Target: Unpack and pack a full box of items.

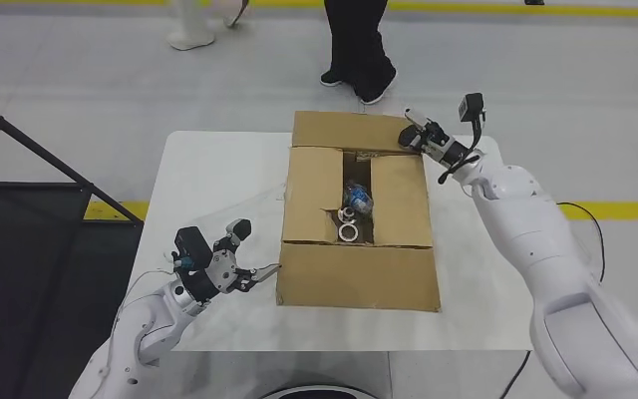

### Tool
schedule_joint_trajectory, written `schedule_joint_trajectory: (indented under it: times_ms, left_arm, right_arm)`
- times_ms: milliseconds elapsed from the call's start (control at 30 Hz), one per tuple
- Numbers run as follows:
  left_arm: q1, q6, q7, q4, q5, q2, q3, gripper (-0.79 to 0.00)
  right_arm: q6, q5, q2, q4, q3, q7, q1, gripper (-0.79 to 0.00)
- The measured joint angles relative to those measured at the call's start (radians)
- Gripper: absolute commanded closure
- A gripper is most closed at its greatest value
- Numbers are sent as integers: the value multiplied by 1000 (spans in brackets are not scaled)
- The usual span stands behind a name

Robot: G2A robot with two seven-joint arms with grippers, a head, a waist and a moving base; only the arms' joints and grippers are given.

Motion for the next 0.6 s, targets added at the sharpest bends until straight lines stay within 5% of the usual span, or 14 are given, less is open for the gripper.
schedule_joint_trajectory:
  times_ms: [600]
  left_arm:
    - [-1,3,5,5,0,5,6,-785]
  right_arm:
    - [-72,-23,-13,41,67,55,30,-785]
